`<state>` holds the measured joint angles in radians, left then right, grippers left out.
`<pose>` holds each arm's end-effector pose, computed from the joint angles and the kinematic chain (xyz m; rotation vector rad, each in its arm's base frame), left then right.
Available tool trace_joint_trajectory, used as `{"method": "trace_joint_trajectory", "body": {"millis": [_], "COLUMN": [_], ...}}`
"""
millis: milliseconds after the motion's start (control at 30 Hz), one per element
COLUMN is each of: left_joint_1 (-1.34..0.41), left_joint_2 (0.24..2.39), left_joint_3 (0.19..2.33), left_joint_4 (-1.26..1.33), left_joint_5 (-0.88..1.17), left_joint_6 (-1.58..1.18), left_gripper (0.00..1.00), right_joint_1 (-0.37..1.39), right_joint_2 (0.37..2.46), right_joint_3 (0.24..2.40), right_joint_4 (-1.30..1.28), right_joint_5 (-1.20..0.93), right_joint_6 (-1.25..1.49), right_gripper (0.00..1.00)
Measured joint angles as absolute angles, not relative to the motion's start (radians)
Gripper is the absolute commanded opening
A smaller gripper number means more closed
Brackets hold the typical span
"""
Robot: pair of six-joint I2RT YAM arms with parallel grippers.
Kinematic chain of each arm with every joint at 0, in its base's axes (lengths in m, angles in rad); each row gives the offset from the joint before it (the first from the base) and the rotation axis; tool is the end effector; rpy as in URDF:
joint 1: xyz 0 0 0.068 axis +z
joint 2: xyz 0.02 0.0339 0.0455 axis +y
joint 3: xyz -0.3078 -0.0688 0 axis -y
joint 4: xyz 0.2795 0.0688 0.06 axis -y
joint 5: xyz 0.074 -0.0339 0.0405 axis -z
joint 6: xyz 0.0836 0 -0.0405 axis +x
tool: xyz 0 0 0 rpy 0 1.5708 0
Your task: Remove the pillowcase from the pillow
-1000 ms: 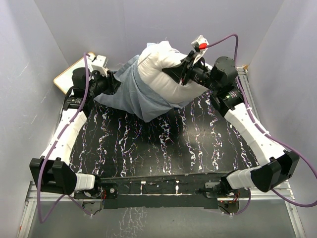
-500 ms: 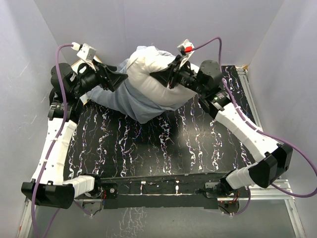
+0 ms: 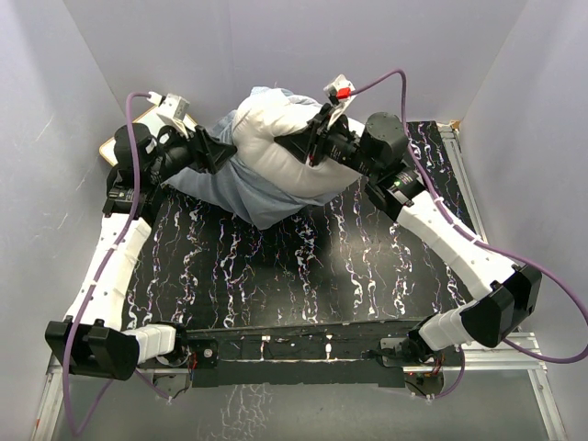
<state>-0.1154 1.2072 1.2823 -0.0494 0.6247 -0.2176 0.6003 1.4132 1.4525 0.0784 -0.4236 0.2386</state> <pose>0.3187 -0.0862 0.4856 0.4245 1.5408 -0.7411 0.3088 0.2531 0.5061 -0.6264 1.4094 0.9814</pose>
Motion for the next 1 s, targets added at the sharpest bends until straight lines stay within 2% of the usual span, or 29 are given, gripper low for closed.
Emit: {"method": "trace_joint_trajectory", "body": {"millis": [400,700,800,1000], "left_joint_1": [-0.128,-0.137,-0.143,-0.146], "left_joint_2": [1.224,1.231,1.230,1.215], "left_joint_3": [1.258,1.213,1.181,1.086], "left_joint_4": [-0.053,-0.049,-0.026,0.030], "left_joint_5": [0.358,0.252,0.227,0.183], "left_joint_6": [-0.123,-0.042,-0.009,0.038], "left_gripper": [0.43,0.35,0.30,0.28], "right_joint_1": [0.594,0.580,0.535,0.403], "right_joint_2": [1.380,1.354,1.347,1.343], "right_joint_3": [1.402,1.363,1.367,1.404], "right_joint_4": [0.112,0.160,0.183,0.275], "right_joint_5": [-0.561,-0.715,-0.751,-0.789], "right_joint_6": [0.253,0.319,0.364,0.500], "right_gripper": [0.08,0.08,0.08,0.08]}}
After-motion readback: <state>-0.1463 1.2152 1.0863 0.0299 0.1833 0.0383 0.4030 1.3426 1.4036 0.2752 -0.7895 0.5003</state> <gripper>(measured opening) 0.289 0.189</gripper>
